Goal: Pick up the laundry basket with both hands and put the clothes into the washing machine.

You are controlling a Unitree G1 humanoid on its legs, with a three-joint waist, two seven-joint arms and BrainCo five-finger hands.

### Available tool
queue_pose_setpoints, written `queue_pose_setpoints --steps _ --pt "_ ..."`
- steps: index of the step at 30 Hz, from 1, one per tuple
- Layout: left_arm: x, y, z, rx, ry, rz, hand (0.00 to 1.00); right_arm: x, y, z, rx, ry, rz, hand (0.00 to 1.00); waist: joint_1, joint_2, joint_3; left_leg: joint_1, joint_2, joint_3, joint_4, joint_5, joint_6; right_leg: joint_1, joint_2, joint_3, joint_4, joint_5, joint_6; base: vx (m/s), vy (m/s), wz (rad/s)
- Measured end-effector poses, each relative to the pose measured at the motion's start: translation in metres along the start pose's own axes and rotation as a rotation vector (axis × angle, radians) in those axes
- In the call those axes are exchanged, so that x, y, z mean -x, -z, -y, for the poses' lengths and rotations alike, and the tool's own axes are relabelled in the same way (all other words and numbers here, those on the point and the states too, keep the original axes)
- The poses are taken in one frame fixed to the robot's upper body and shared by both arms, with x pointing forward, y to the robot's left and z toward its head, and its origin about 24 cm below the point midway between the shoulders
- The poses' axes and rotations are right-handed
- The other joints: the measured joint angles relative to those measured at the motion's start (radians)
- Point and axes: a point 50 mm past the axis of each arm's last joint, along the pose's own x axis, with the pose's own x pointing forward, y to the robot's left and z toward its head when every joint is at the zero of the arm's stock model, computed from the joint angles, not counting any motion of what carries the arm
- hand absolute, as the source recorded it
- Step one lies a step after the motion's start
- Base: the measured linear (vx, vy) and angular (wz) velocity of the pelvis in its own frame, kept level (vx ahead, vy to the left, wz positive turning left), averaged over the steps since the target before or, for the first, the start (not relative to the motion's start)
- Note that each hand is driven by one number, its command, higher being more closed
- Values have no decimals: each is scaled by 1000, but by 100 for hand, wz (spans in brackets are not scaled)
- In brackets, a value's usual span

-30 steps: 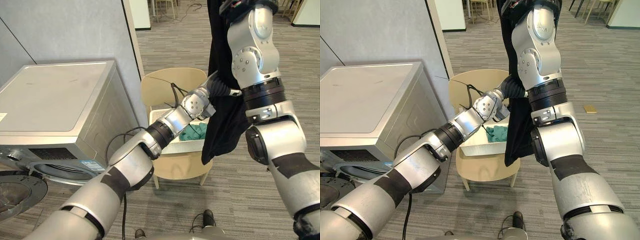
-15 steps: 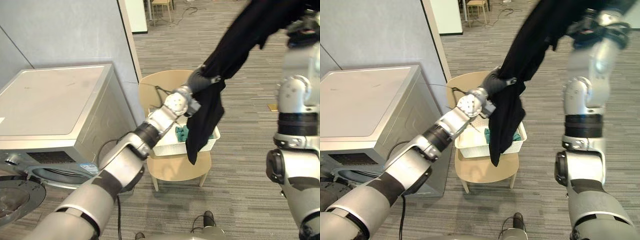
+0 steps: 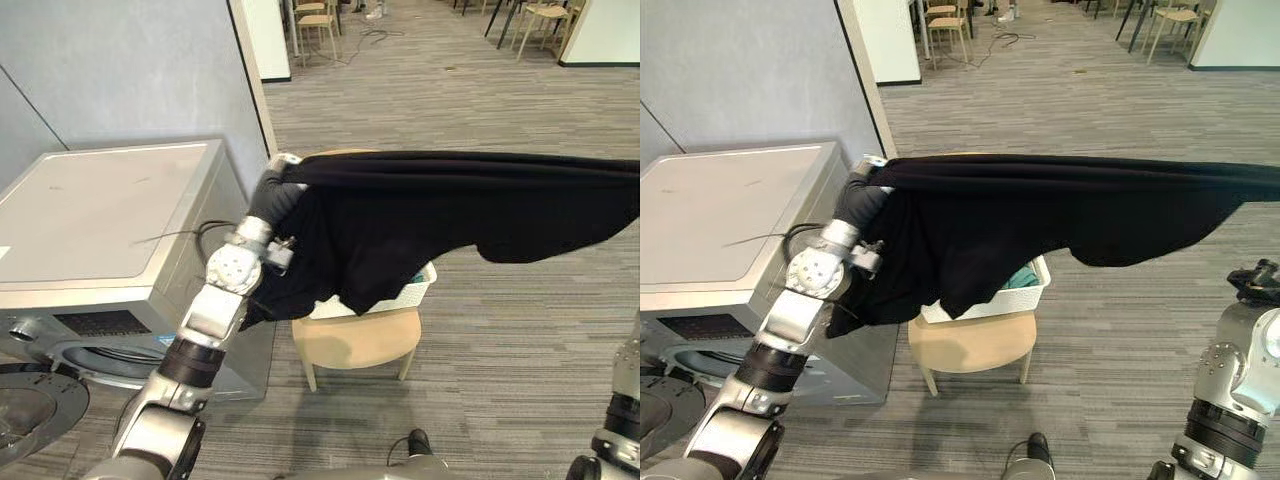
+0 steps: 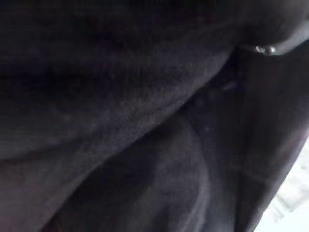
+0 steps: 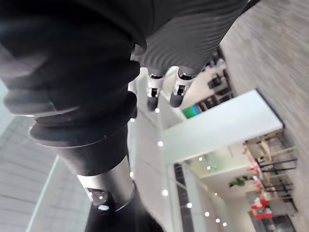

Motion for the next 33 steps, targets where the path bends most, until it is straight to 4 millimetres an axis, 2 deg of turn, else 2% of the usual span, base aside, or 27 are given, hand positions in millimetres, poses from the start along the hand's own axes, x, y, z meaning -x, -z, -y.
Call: queue_pose_setpoints --steps 1,2,4,6,7,10,13,16,17,20,23,26,28,30,33 --pt "7 -5 -3 2 -16 20 100 10 8 7 12 22 -37 0 1 1 0 -1 0 -4 0 0 0 0 -1 -3 6 -3 0 21 1 13" --pt "17 -7 -17 1 -107 26 100 21 20 26 -2 139 -88 0 3 1 -2 0 -1 -9 0 0 0 1 -3 -6 11 -6 -4 11 11 14" --pt "55 -3 -86 -76 -496 -36 100 58 44 98 20 519 -234 0 13 6 -8 0 -4 -18 0 0 0 4 -8 -15 24 -13 -7 15 20 14" --pt "80 -6 -113 -125 -659 -60 100 85 42 128 71 642 -276 0 28 9 -10 1 -4 -21 0 -1 0 9 -8 -22 22 -15 -7 24 13 11" --pt "93 -6 -120 -144 -707 -83 100 100 41 137 100 675 -303 0 31 8 -12 4 -4 -28 1 -2 0 20 -10 -31 19 -16 -7 17 12 16" --pt "109 1 -114 -144 -711 -150 100 109 43 132 97 644 -325 0 34 -9 -39 2 -5 -41 15 -11 0 40 -12 -43 2 -17 -8 -9 8 12" --pt "119 -4 -108 -137 -727 -152 100 114 42 119 85 563 -334 0 34 -18 -45 -15 -3 -50 38 -32 3 55 -14 -58 -3 -21 -3 -44 6 12" --pt "135 -11 -109 -169 -758 -169 100 120 42 120 98 550 -351 0 39 -2 -62 -21 -4 -52 36 -33 5 56 -15 -61 -11 -21 -2 -17 9 5" --pt "144 -12 -112 -179 -795 -186 100 124 40 124 115 555 -360 0 51 15 -68 -22 -4 -54 36 -31 7 56 -15 -63 -11 -21 -3 3 7 4" --pt "160 -13 -113 -191 -853 -220 100 132 41 132 141 573 -397 0 59 32 -77 -26 -4 -68 37 -29 8 58 -15 -69 -11 -20 -5 12 3 9" --pt "180 -18 -114 -213 -926 -244 100 163 58 145 151 644 -534 0 64 48 -78 -26 -2 -89 39 -30 9 79 -15 -97 -10 -34 3 6 4 23" --pt "196 -15 -108 -181 -984 -282 100 198 70 151 149 720 -657 0 75 49 -78 -30 -2 -107 39 -31 11 91 -16 -118 -10 -39 4 -9 6 20" --pt "212 -6 -97 -129 -1052 -352 100 222 78 157 133 764 -752 0 91 49 -78 -31 -2 -108 39 -32 14 94 -18 -126 -10 -41 6 -9 10 12" --pt "220 4 -92 -70 -1072 -395 100 230 81 158 121 781 -786 0 94 48 -77 -32 0 -117 43 -32 14 107 -19 -145 -9 -46 9 -3 4 21" --pt "245 31 -84 27 -1145 -531 100 246 94 150 87 753 -882 0 96 45 -75 -28 2 -122 67 -44 23 121 -26 -161 21 -68 13 -9 7 15"
